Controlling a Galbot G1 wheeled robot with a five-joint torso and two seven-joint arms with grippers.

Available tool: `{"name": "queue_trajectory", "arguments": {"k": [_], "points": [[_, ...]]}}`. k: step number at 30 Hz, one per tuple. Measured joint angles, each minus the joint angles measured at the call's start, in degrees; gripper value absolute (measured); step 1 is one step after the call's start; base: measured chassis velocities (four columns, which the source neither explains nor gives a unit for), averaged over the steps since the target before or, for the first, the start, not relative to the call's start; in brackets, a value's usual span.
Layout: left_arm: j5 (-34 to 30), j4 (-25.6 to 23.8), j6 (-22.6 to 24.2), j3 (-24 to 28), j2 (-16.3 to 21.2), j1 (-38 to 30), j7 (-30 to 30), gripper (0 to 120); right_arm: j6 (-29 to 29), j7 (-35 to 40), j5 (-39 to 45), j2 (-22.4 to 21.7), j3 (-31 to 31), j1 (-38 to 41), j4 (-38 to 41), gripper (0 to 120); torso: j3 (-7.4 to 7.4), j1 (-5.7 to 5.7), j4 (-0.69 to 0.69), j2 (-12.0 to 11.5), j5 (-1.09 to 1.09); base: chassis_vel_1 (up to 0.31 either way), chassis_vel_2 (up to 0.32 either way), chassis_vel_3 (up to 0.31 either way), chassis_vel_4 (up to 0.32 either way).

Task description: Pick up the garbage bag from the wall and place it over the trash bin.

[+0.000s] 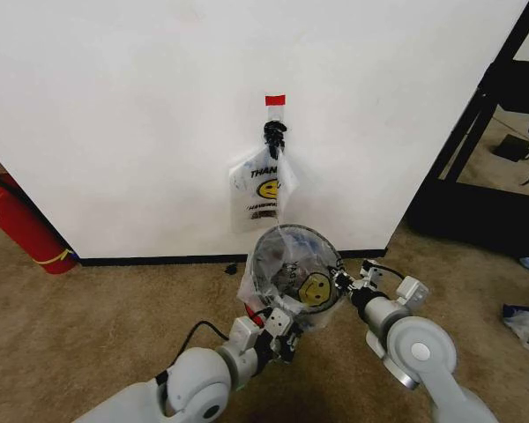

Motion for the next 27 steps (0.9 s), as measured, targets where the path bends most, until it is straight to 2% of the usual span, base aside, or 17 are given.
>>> {"name": "queue_trajectory", "arguments": {"k": [1, 2, 6, 9, 12, 14, 16, 22, 23, 27], "points": [[0.0, 0.0, 0.0, 0.0, 0.0, 0.0, 0.0, 20, 0.0, 0.0, 0.0, 0.0, 0.0, 0.0, 0.0, 0, 0.0, 0.0, 0.0, 0.0, 0.0, 0.0, 0.0, 0.0, 0.0], [0.55, -1.82, 0.51, 0.01, 1.43, 2.07, -2.69, 26, 0.34, 0.0, -0.19, -0.02, 0.24, 0.56, -0.62, 0, 0.0, 0.0, 0.01, 0.0, 0.01, 0.0, 0.0, 0.0, 0.0], [3.36, -3.37, 0.36, -0.9, 2.91, 7.01, -4.01, 43, 0.63, 0.28, 0.94, 0.03, 1.3, 2.07, -1.4, 0, 0.0, 0.0, 0.02, 0.0, -0.01, 0.0, 0.0, 0.0, 0.0], [4.71, -3.58, -0.26, -1.17, 3.07, 8.68, -4.06, 49, 0.64, 0.3, 1.06, 0.03, 1.3, 2.22, -1.65, 0, 0.0, 0.0, 0.01, 0.0, -0.01, 0.0, 0.0, 0.0, 0.0], [6.0, -4.72, -1.11, -2.08, 3.01, 10.74, -4.17, 61, 0.68, 0.26, 1.01, 0.02, 1.4, 1.96, -1.96, 0, 0.0, 0.0, 0.02, 0.0, -0.01, 0.0, 0.0, 0.0, 0.0], [5.77, -6.26, -2.27, -3.7, 2.44, 12.1, -5.45, 73, 0.7, 0.05, 0.79, -0.03, 1.87, 1.46, -2.21, 0, 0.0, 0.0, 0.0, 0.0, 0.0, 0.0, 0.0, 0.0, 0.0], [5.15, -6.6, -3.17, -4.37, 2.28, 12.47, -6.02, 76, 0.72, -0.01, 0.7, -0.1, 2.08, 1.34, -2.32, 0, 0.0, 0.0, 0.0, 0.0, -0.01, 0.0, 0.0, 0.0, 0.0], [-9.0, -11.37, -9.83, -13.86, 0.28, 17.35, -13.34, 98, 0.93, -0.36, 0.27, -0.45, 3.05, 1.32, -3.03, 0, 0.0, 0.0, 0.0, 0.0, 0.0, 0.0, 0.0, 0.0, 0.0], [-9.0, -11.37, -9.83, -13.86, 0.28, 17.35, -13.34, 98, 0.93, -0.36, 0.27, -0.45, 3.05, 1.32, -3.03, 0, 0.0, 0.0, 0.0, 0.0, 0.0, 0.0, 0.0, 0.0, 0.0], [-15.91, -14.08, -13.18, -16.47, -1.49, 20.77, -19.16, 98, 1.08, -0.53, -0.38, -0.59, 3.15, 1.55, -3.57, 0, 0.0, 0.0, 0.02, 0.0, 0.0, 0.0, 0.0, 0.0, 0.0]]}}
